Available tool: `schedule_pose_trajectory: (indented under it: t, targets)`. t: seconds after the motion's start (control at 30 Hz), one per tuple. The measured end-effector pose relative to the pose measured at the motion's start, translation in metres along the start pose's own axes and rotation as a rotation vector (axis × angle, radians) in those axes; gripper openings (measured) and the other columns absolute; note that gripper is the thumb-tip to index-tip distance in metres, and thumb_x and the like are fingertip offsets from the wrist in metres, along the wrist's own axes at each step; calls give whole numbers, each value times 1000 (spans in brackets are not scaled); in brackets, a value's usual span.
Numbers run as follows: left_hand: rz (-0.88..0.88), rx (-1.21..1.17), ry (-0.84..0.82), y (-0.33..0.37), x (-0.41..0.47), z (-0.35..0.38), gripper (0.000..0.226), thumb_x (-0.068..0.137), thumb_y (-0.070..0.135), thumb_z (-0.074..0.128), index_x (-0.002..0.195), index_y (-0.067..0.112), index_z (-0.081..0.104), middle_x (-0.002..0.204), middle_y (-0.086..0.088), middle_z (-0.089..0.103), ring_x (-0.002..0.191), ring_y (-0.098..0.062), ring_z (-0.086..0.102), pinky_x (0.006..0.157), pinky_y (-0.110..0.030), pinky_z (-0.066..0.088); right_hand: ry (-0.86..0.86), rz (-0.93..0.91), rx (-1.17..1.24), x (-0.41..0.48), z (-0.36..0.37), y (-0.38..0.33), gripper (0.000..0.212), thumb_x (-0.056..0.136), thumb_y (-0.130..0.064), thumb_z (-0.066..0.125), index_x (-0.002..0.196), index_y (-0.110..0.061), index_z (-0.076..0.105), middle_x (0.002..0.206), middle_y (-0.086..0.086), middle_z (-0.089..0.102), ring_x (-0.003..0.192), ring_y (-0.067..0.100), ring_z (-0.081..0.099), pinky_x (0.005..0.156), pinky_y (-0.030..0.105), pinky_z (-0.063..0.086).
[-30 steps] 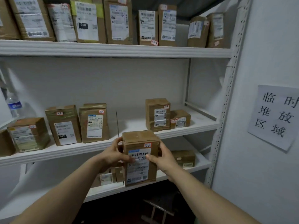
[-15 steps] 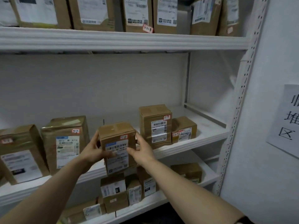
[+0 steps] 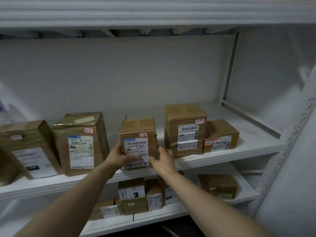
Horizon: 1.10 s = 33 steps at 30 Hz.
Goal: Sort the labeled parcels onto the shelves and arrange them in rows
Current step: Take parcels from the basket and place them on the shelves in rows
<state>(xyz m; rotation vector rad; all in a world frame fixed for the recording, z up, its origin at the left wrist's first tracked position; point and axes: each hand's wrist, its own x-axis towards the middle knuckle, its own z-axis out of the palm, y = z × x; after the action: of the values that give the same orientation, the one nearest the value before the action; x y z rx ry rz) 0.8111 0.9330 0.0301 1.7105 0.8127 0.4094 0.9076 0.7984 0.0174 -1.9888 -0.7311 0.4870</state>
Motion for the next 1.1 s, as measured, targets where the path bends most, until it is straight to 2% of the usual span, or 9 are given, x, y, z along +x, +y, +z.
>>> schedule_pose_trajectory:
  t: [0.07,0.47,0.57,0.67,0.73,0.87,0.93,1.03,1.1]
  targets:
    - [-29,16,22,-7,-2,8,40,75,9,77,108,17,56,103,-1,65,93,-17,64,72,-26,51,-17,35,-28,5,5,4,40,93,-27,56,132,-20,48,139,7,39,127,23,46,108,35,37]
    - [-48,102,114,-14,5,21,32,82,13,71,110,15,54,114,-5,63,104,-19,59,93,-36,47,-140,102,175,19,10,14,41,94,-8,52,133,-19,46,132,4,56,126,20,49,107,37,39]
    - [-57,118,200,-13,7,29,60,81,14,73,131,9,41,129,-11,57,119,-26,54,101,-41,45,-149,38,114,15,4,14,43,92,-6,52,133,-19,46,130,3,56,124,19,50,106,34,40]
    - [-56,231,487,-10,-12,47,103,77,17,77,151,8,5,152,-20,20,141,-34,21,114,-48,24,61,-50,22,4,-4,23,41,89,-2,53,125,-20,55,119,-4,60,113,13,55,97,27,45]
    - [174,402,577,-14,-30,62,98,75,16,77,149,9,14,150,-18,16,139,-34,16,114,-46,19,208,-66,-4,-4,-14,34,31,88,-2,54,108,-25,61,102,-11,60,99,8,57,83,20,46]
    - [763,473,338,-18,-43,95,48,75,13,64,118,10,42,113,-4,37,107,-23,42,95,-26,36,376,-50,12,-9,-47,56,23,86,-2,55,81,-25,57,83,-11,57,84,9,55,65,16,39]
    - [718,451,172,-9,-44,112,41,81,10,60,120,11,47,107,4,38,101,-19,48,87,-19,39,462,-45,-22,-7,-67,66,24,85,0,55,79,-23,55,82,-8,57,83,12,55,64,19,37]
    - [505,350,87,0,-42,137,61,87,11,61,142,14,34,130,1,39,124,-16,43,107,-30,38,599,-110,-83,3,-100,80,25,81,2,58,83,-22,56,88,-7,55,89,17,56,68,20,40]
    - [410,307,62,8,-36,150,69,86,12,63,144,19,28,140,1,36,132,-15,35,111,-31,31,666,-158,-204,14,-125,88,25,80,-1,61,94,-22,60,102,-6,54,103,19,52,86,27,45]
